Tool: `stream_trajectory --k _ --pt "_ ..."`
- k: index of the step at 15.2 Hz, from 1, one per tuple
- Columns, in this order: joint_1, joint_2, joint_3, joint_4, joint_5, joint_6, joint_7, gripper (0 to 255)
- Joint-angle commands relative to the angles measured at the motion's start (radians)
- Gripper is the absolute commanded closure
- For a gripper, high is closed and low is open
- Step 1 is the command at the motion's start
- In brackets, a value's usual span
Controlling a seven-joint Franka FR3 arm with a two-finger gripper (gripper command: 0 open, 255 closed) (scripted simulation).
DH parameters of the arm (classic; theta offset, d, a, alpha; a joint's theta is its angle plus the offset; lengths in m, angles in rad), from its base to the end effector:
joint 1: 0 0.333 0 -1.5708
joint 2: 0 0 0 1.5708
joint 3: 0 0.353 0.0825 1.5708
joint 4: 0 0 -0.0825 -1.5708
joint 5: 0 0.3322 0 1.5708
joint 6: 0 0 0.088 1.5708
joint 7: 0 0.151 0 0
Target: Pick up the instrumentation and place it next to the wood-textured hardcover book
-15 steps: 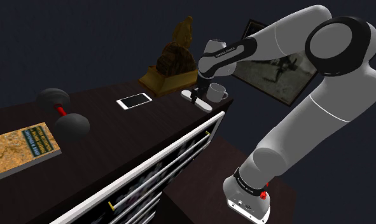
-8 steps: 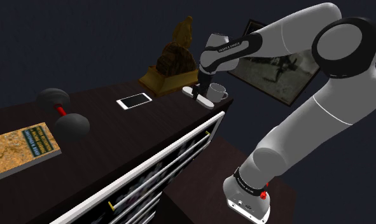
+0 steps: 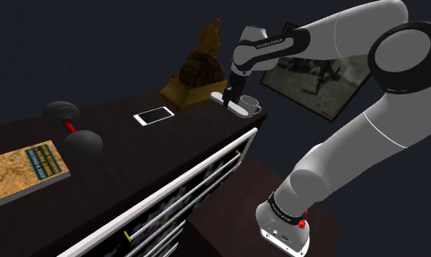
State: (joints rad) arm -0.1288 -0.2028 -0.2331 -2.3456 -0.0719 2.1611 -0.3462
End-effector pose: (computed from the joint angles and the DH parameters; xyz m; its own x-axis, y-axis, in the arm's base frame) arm 0.3947 -0.1582 0.4331 0.9996 0.0283 0.0081 0.0281 -0.9995 0.0175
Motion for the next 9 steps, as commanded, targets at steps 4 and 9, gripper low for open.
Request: stream_trajectory --k 4,9 --pt "0.000 -0.028 0.004 0.031 -0.004 -0.059 0.003 255" --pt "0.051 -0.080 0.087 -0.023 0.007 -0.061 0.131 255"
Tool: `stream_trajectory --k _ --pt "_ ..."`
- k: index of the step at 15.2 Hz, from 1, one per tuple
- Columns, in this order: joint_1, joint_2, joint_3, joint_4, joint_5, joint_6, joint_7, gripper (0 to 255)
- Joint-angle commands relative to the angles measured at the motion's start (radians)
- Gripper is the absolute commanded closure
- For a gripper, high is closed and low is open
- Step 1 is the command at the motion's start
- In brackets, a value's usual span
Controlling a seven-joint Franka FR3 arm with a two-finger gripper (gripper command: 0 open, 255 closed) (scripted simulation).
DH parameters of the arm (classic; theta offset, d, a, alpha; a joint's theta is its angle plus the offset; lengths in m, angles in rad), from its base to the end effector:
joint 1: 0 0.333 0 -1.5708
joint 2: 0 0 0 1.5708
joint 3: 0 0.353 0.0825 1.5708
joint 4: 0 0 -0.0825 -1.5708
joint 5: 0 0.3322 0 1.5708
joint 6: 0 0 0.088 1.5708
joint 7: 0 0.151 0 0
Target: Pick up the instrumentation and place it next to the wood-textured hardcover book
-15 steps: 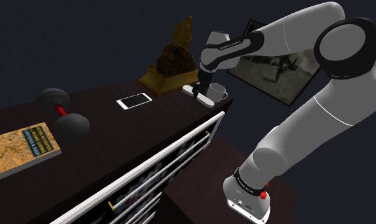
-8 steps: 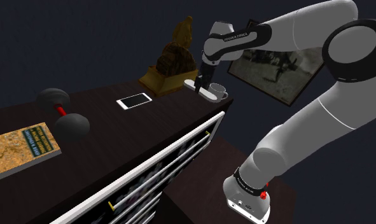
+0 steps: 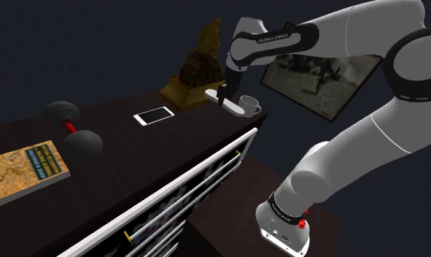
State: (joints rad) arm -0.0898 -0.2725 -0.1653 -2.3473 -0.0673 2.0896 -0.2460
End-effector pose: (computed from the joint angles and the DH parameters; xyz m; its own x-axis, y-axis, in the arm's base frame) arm 0.3906 -0.1111 0.4557 0.9995 0.0297 0.0079 0.0296 -0.9994 0.0169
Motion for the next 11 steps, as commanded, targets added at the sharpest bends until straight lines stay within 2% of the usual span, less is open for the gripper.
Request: stream_trajectory --k 1,11 --pt "0.022 -0.018 0.036 -0.029 0.007 0.010 0.056 255" --pt "0.135 -0.028 0.207 -0.039 0.061 0.003 0.306 255"
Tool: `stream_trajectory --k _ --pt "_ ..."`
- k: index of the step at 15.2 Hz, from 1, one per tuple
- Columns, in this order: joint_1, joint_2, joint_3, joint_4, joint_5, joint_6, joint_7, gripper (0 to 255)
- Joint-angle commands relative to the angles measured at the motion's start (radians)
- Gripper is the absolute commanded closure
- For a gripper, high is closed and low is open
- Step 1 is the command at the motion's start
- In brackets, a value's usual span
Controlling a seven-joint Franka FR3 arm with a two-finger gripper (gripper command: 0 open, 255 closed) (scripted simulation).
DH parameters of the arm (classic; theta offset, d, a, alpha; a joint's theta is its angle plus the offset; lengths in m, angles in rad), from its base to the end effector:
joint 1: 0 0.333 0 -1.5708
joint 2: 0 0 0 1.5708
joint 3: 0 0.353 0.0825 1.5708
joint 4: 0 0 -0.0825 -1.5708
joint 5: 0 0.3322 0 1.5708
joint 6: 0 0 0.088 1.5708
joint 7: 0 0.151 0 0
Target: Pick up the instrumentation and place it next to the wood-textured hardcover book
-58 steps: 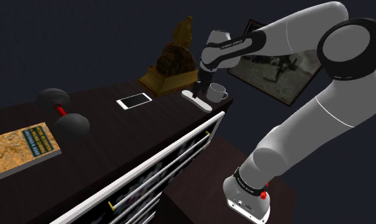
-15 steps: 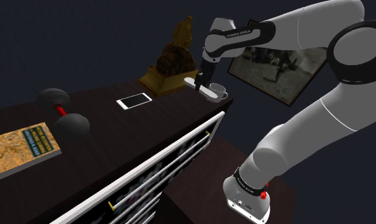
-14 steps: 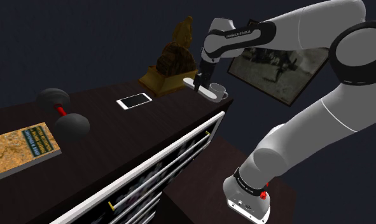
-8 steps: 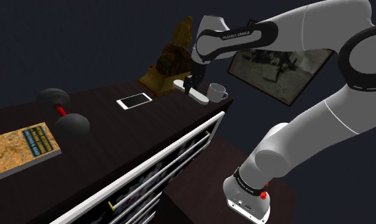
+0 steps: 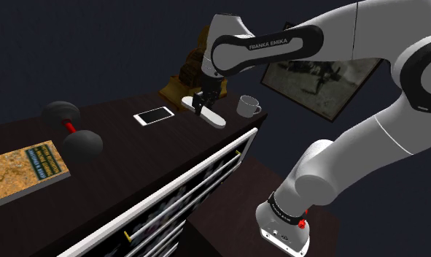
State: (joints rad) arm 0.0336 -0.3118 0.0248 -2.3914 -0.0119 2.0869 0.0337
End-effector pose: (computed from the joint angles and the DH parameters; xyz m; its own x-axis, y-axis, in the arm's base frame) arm 0.3890 0.0222 0.4541 0.9995 0.0294 0.0077 0.0293 -0.9994 0.0177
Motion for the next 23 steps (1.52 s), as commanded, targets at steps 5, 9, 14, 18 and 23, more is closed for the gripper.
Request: stream_trajectory --k 5,9,14,18,23 --pt "0.065 0.047 0.102 0.043 0.028 0.003 0.151 255" --pt "0.105 0.094 0.166 0.095 0.037 -0.001 0.252 255" --pt "0.152 0.176 0.242 0.184 0.031 -0.011 0.380 255" --pt "0.190 0.257 0.297 0.276 0.010 -0.025 0.484 255" --pt "0.232 0.355 0.341 0.374 -0.027 -0.033 0.588 255"
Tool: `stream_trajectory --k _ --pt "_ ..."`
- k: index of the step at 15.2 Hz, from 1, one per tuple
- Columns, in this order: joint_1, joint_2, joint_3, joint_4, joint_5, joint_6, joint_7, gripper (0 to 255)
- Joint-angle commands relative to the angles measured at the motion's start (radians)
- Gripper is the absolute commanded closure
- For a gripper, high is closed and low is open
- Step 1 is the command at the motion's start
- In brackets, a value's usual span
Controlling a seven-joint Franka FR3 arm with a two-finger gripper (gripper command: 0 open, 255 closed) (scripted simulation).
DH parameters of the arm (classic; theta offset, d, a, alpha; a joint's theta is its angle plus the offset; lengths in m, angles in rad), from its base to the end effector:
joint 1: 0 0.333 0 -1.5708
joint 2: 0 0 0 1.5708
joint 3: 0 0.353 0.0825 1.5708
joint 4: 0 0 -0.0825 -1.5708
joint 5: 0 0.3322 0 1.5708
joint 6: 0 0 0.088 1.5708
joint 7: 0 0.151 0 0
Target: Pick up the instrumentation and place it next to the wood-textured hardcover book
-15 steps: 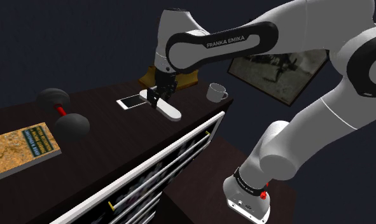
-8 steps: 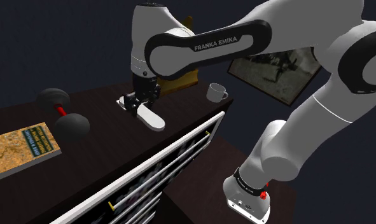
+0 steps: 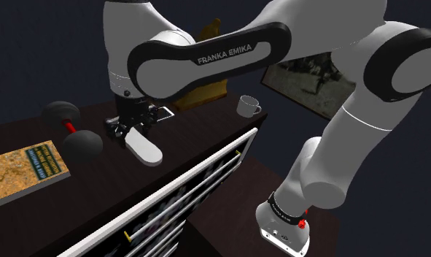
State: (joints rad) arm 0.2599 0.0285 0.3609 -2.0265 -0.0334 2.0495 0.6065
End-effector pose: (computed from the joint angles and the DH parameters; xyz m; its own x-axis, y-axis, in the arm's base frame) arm 0.4189 0.2942 0.4513 0.9995 0.0297 0.0081 0.0295 -0.9994 0.0182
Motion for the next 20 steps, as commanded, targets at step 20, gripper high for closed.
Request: stream_trajectory --k 20 --pt "0.012 0.102 0.002 -0.088 -0.049 0.182 0.048 255"
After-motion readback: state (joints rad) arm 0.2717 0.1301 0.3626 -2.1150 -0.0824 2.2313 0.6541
